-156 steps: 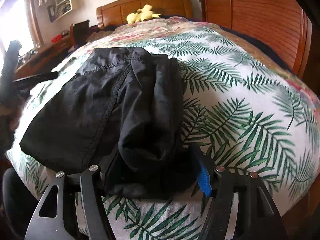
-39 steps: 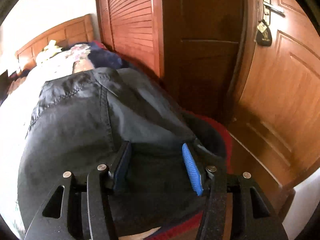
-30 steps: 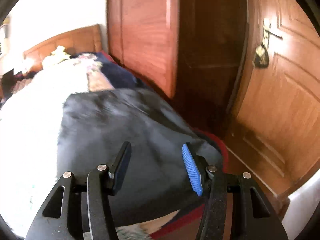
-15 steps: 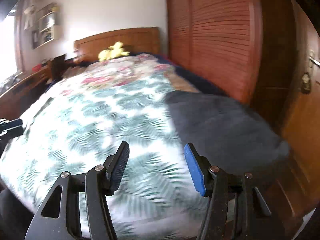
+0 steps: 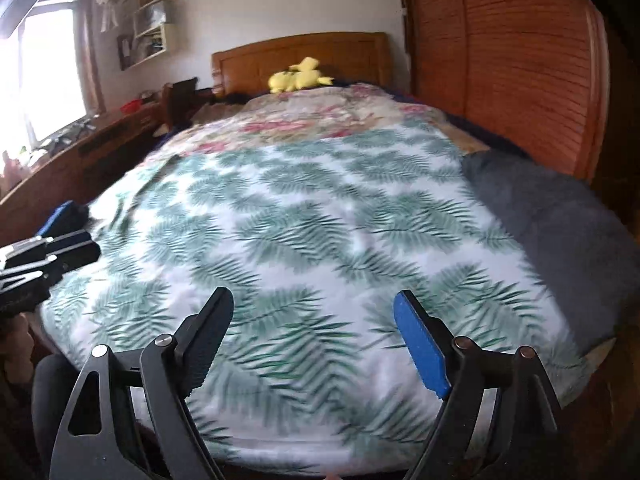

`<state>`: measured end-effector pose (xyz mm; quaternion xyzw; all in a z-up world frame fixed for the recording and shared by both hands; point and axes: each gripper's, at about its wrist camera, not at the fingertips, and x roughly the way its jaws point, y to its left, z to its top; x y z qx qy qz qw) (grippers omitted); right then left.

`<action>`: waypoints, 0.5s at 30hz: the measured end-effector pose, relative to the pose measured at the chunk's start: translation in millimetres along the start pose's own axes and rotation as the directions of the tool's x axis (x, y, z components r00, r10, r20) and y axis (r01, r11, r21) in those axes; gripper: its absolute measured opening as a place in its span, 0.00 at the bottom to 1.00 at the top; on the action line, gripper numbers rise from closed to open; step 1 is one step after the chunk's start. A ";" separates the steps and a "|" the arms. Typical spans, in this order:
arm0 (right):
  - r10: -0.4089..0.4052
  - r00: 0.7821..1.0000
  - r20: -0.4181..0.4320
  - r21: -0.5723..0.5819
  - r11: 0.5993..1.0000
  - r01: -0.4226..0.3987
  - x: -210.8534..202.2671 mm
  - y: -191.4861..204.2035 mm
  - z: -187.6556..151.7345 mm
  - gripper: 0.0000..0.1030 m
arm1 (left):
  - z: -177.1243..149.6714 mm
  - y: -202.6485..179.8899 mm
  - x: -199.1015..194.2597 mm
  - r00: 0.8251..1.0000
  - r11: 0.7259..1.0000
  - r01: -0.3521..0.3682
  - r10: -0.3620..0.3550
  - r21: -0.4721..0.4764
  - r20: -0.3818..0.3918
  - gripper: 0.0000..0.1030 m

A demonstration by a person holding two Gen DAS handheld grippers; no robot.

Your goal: Fold large clothes

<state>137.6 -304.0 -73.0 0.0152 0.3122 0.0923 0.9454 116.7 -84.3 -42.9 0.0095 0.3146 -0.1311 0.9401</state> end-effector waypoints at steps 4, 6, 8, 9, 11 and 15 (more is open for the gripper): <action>0.036 0.999 0.020 -0.015 0.999 -0.035 -1.2 30.2 -4.5 0.82 | -12.7 21.5 -24.2 0.998 0.997 -0.056 0.058 -0.053 0.030 0.33; 0.062 0.997 0.038 -0.025 0.998 -0.061 -5.1 46.0 -2.9 0.82 | -14.7 30.6 -37.5 0.995 0.994 -0.083 0.086 -0.072 0.052 0.33; 0.076 0.995 0.060 -0.037 0.997 -0.074 -9.9 60.0 -0.4 0.82 | -15.2 37.1 -52.2 0.990 0.991 -0.112 0.118 -0.078 0.078 0.33; 0.087 0.994 0.072 -0.045 0.996 -0.084 -13.7 66.6 1.6 0.82 | -14.8 40.0 -59.6 0.988 0.989 -0.121 0.128 -0.081 0.091 0.33; 0.101 0.990 0.093 -0.057 0.994 -0.096 -20.7 78.8 4.9 0.82 | -12.5 46.3 -72.2 0.983 0.987 -0.130 0.141 -0.093 0.115 0.33; 0.123 0.980 0.155 -0.079 0.991 -0.112 -40.1 97.6 17.3 0.82 | -5.7 53.9 -98.1 0.970 0.982 -0.154 0.171 -0.108 0.172 0.33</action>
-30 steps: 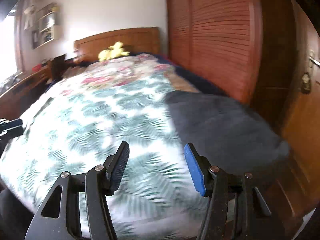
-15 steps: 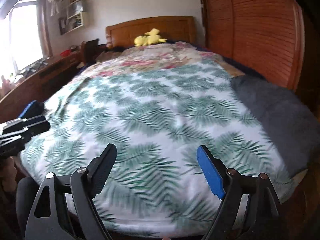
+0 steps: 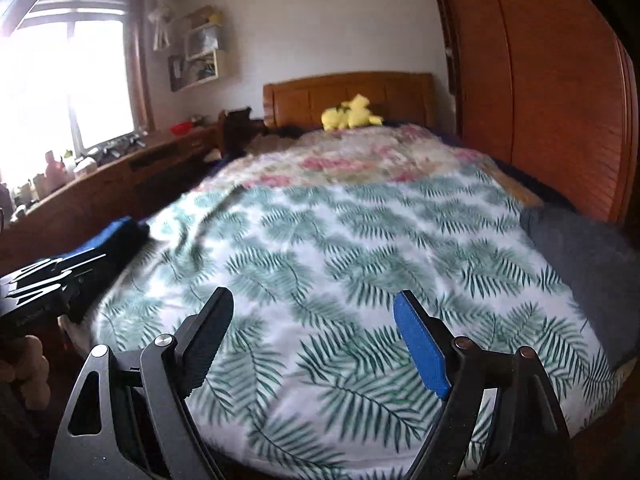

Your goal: Fold large clothes

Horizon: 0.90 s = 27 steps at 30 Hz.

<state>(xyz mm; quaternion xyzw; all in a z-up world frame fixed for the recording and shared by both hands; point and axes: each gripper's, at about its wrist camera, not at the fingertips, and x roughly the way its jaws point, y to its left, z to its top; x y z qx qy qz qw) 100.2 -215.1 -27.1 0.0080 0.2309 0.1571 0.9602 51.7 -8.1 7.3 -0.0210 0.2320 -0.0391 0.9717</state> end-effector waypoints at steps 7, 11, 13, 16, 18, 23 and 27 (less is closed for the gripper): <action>0.008 0.994 0.107 -0.023 1.000 -0.006 -30.3 18.1 21.2 0.82 | 14.4 10.3 -34.3 0.996 1.000 -0.022 0.023 -0.006 0.086 0.33; 0.007 0.991 0.130 -0.030 1.000 -0.003 -38.2 21.6 22.9 0.82 | 15.3 10.9 -42.2 0.994 0.999 -0.040 0.040 -0.004 0.106 0.33; 0.006 0.991 0.135 -0.033 0.999 -0.001 -39.4 22.1 22.6 0.82 | 14.5 11.0 -44.9 0.991 0.999 -0.054 0.054 0.000 0.120 0.33; 0.009 0.991 0.134 -0.028 1.000 -0.006 -39.8 21.2 22.1 0.82 | 14.0 12.3 -46.0 0.991 0.999 -0.050 0.050 -0.006 0.122 0.33; 0.010 0.991 0.135 -0.030 1.000 -0.006 -39.8 20.7 22.0 0.82 | 13.6 12.2 -45.9 0.991 0.999 -0.051 0.052 -0.008 0.121 0.33; 0.012 0.990 0.138 -0.030 1.000 -0.007 -41.0 21.4 20.9 0.82 | 11.0 12.1 -45.9 0.992 0.999 -0.050 0.051 -0.012 0.118 0.33; 0.012 0.991 0.137 -0.031 0.999 -0.008 -41.3 21.9 19.9 0.82 | 9.7 13.3 -45.8 0.991 0.999 -0.053 0.054 -0.010 0.119 0.33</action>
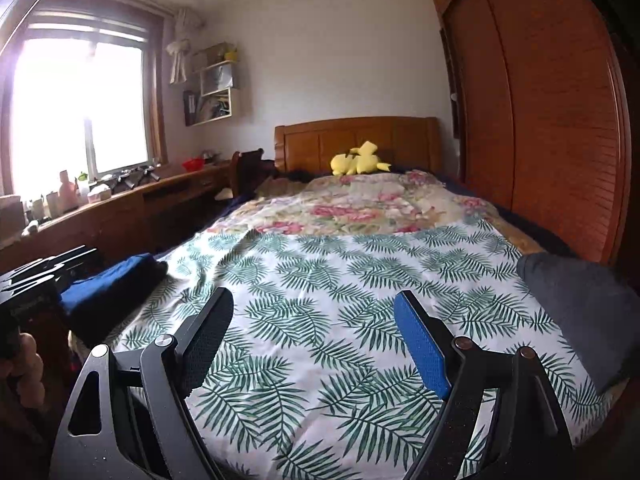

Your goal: Fold large clothes

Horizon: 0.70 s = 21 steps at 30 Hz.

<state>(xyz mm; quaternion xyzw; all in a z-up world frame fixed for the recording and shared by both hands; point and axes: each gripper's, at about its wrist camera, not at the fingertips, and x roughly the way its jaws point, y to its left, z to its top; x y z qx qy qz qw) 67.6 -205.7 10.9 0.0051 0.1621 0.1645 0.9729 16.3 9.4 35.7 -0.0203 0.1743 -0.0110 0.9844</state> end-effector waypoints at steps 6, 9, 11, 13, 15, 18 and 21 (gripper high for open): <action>0.001 1.000 0.002 0.001 1.000 -0.001 -0.3 0.4 0.1 0.82 | -2.7 -0.1 -0.3 1.000 1.000 -0.001 0.001 -0.002 -0.004 0.33; 0.003 1.000 0.003 0.001 1.000 -0.003 -0.8 0.9 0.0 0.82 | -3.0 -0.5 -0.7 1.000 1.000 -0.002 0.002 -0.003 -0.003 0.33; 0.003 1.000 0.004 -0.001 1.000 -0.003 -1.5 2.3 0.1 0.82 | -2.9 -0.6 -0.7 1.000 1.000 -0.003 0.003 -0.002 -0.003 0.33; 0.004 1.000 0.005 0.000 1.000 -0.004 -1.6 2.7 0.0 0.82 | -3.9 -0.5 -1.7 1.000 1.000 -0.006 0.006 0.000 0.000 0.33; 0.004 1.000 0.006 -0.002 1.000 -0.004 -2.2 3.8 0.4 0.82 | -4.8 0.5 -1.7 1.000 1.000 -0.005 0.005 -0.001 0.000 0.33; 0.004 1.000 0.007 -0.001 1.000 -0.004 -2.2 4.0 0.8 0.82 | -5.9 1.0 -2.7 1.000 1.000 -0.003 0.003 -0.001 0.000 0.33; 0.006 1.000 0.008 -0.002 1.000 -0.006 -2.2 5.5 1.4 0.82 | -5.7 1.4 -3.0 1.000 1.000 -0.002 0.002 -0.002 0.000 0.33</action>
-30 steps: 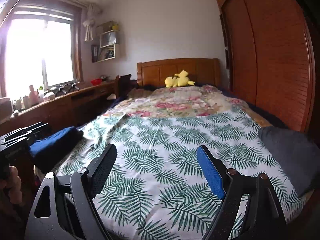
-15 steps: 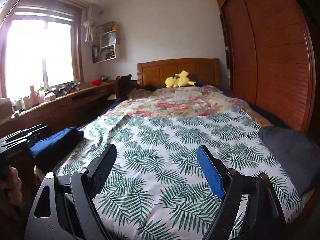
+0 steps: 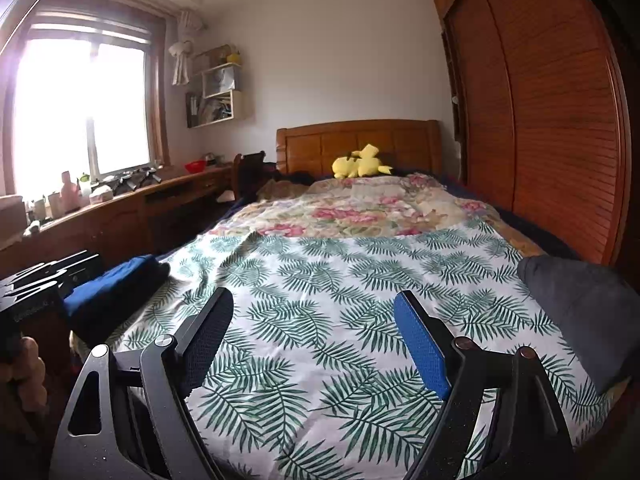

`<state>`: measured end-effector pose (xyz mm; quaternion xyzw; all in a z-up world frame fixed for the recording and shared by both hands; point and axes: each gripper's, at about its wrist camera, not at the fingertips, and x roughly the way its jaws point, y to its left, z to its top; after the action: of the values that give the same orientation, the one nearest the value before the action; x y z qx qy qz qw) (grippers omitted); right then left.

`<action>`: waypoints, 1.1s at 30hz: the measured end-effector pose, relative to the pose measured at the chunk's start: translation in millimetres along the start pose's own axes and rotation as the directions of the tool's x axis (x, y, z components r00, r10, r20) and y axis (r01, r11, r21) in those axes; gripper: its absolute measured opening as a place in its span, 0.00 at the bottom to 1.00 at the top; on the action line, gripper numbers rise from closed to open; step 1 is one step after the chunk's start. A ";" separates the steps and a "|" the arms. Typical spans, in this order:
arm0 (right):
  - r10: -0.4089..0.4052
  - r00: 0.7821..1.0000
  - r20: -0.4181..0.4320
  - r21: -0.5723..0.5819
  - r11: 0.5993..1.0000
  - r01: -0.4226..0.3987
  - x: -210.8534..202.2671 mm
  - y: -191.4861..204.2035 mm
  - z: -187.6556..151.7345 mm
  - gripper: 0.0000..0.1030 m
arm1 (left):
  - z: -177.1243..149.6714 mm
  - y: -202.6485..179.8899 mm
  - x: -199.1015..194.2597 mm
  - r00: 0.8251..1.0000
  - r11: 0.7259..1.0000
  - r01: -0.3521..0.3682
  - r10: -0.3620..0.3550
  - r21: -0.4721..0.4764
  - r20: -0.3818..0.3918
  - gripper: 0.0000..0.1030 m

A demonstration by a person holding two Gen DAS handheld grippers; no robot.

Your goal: Fold large clothes

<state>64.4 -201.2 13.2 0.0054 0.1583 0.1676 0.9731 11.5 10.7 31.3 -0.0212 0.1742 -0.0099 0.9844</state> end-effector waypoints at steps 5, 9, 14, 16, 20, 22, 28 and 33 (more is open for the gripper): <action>0.000 1.000 0.000 0.002 1.000 0.000 -0.5 0.4 0.3 0.82 | 0.1 -2.0 -1.0 1.000 1.000 -0.001 0.001 0.006 0.000 0.33; 0.002 1.000 0.000 0.002 1.000 -0.002 -0.8 -0.8 0.6 0.82 | -0.4 -2.2 -1.1 1.000 1.000 -0.001 0.001 0.005 -0.001 0.34; 0.004 1.000 -0.001 0.003 1.000 -0.004 -0.7 -1.0 0.4 0.82 | 0.4 -4.7 -1.9 1.000 1.000 0.000 0.000 0.006 -0.002 0.34; 0.003 1.000 0.000 0.003 1.000 -0.003 -0.6 0.2 0.3 0.82 | 0.3 -4.8 -2.3 1.000 1.000 0.001 -0.001 0.006 -0.002 0.34; 0.003 1.000 -0.001 0.003 1.000 -0.003 -1.4 -0.7 0.9 0.82 | 1.0 -5.1 -2.1 1.000 1.000 0.000 0.000 0.006 -0.005 0.34; 0.004 1.000 -0.001 0.004 1.000 -0.004 -1.4 -1.3 0.7 0.82 | 1.2 -5.1 -2.0 1.000 1.000 0.000 0.000 0.007 -0.005 0.34; 0.004 1.000 0.000 0.004 1.000 -0.004 -1.3 -0.8 0.7 0.82 | 1.3 -6.0 -2.1 1.000 1.000 0.003 -0.003 0.008 -0.008 0.34; 0.004 1.000 0.000 0.004 1.000 -0.004 -1.3 -1.8 0.5 0.82 | 0.4 -5.3 -3.2 1.000 1.000 0.005 -0.005 0.009 -0.008 0.34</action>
<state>64.0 -203.3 14.0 0.0076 0.1588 0.1692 0.9727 8.5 5.5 33.0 -0.0170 0.1780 -0.0131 0.9838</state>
